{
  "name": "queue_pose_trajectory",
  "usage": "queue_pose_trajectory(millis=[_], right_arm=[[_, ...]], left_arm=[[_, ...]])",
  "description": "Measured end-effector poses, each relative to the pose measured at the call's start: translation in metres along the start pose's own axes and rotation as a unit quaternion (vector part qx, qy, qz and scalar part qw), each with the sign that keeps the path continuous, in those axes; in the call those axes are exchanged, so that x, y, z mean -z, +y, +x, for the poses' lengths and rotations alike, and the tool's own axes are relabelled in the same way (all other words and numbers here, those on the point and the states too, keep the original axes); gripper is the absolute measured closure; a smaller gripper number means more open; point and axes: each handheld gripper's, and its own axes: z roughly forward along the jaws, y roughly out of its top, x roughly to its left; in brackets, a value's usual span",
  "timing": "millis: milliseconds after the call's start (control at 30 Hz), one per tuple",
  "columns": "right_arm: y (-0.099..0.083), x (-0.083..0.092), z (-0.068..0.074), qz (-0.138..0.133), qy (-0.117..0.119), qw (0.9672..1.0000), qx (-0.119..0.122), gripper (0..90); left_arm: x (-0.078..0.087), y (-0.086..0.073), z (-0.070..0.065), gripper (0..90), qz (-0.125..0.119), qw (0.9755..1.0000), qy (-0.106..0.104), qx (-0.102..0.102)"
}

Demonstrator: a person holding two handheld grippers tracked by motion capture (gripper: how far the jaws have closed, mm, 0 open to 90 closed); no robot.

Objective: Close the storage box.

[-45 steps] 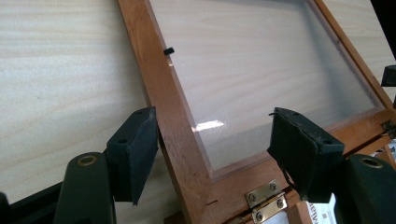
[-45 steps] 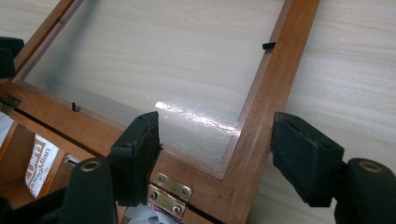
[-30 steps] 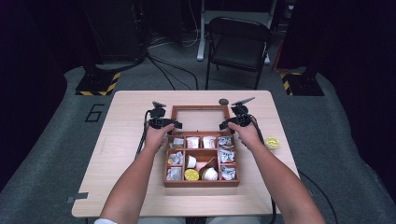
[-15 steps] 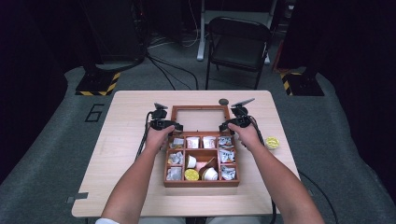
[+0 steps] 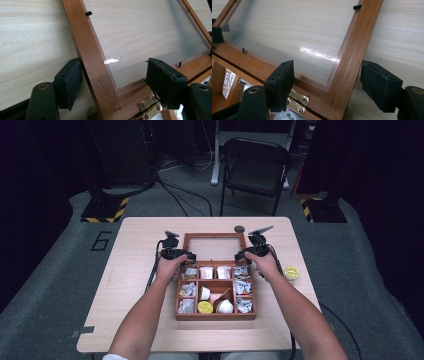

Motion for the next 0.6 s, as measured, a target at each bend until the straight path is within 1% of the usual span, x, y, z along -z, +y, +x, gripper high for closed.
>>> queue_pose_trajectory(millis=[233, 267, 333, 367, 533, 600], right_arm=[[-0.0001, -0.0019, -0.0016, 0.0, 0.007, 1.0, -0.006, 26.5], [-0.0002, -0.0025, -0.0018, 0.001, 0.012, 0.9999, -0.008, 26.1], [0.0001, -0.0025, 0.0001, 0.002, 0.009, 0.9998, -0.015, 25.8], [0.0006, -0.0024, -0.0003, 0.003, 0.008, 0.9999, -0.009, 25.7], [0.0006, -0.0022, -0.0005, 0.0, 0.007, 1.0, -0.005, 25.9], [0.0007, -0.0009, 0.0003, 0.001, 0.008, 0.9999, -0.008, 26.0]], left_arm=[[0.0, -0.0001, 0.0001, 29.7, 0.001, 1.0, -0.001, 0.0], [0.0001, 0.0001, 0.0003, 29.8, 0.002, 1.0, -0.001, 0.0], [-0.0003, 0.0002, 0.0004, 29.8, 0.0, 1.0, -0.001, 0.001], [-0.0003, 0.0002, 0.0006, 29.9, 0.0, 1.0, -0.001, 0.001], [0.0003, 0.0001, 0.0006, 30.3, -0.001, 1.0, 0.0, -0.001], [0.0007, 0.0001, 0.0007, 30.5, -0.002, 1.0, 0.0, -0.001]])
